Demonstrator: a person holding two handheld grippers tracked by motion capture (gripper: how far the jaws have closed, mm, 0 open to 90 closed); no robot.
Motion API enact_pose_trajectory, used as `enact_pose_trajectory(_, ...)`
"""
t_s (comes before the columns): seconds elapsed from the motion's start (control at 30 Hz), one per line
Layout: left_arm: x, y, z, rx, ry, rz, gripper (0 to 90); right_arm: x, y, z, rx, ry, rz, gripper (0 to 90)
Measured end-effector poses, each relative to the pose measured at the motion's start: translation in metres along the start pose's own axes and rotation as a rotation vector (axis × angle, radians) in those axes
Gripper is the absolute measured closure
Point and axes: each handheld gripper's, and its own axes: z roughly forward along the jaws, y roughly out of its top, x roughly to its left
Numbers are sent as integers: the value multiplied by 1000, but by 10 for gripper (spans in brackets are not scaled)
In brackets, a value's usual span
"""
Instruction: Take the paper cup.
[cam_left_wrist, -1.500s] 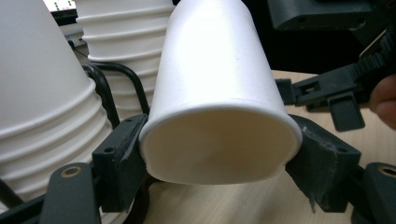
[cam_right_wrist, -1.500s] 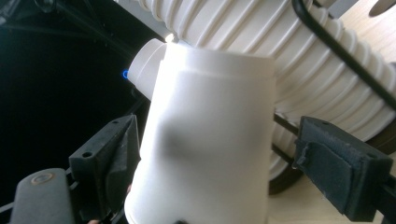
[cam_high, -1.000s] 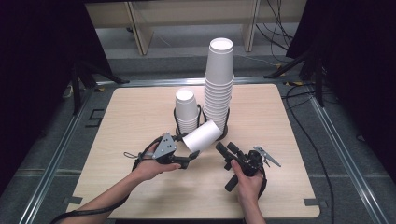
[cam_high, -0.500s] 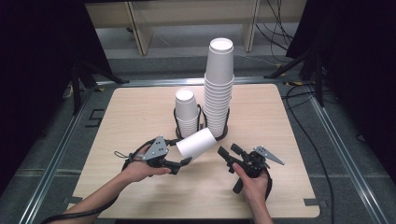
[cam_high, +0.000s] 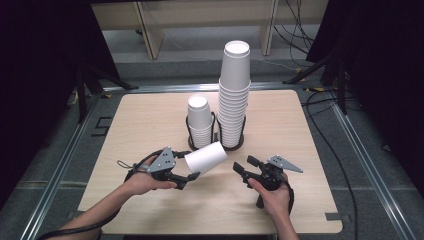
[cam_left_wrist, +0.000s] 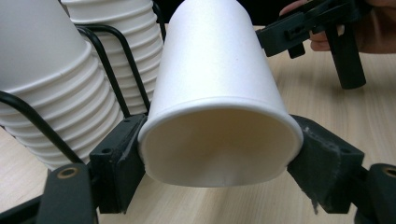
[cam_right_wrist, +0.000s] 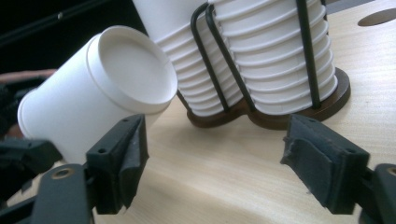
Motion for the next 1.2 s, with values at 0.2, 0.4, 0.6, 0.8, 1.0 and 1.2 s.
enact_pose_trajectory(0.2, 3, 4, -5, 17, -19, 0, 234, 0, 0, 1, 33, -11, -40, 242)
enact_pose_trajectory(0.4, 6, 5, -6, 29, -47, 12, 233, 1, 3, 0, 74, -2, -122, 234)
enact_pose_trajectory(0.6, 11, 6, -9, 61, -54, 42, 233, 0, 8, -1, 87, 32, -177, 238)
enact_pose_trajectory(0.8, 14, 6, -9, 85, -66, 56, 230, -1, 8, -1, 91, 54, -170, 236)
enact_pose_trajectory(1.0, 16, 6, -7, 105, -78, 66, 229, -3, 9, -4, 118, 61, -201, 236)
enact_pose_trajectory(1.2, 16, 11, -4, 131, -98, 99, 230, -5, 11, -7, 155, 59, -256, 236)
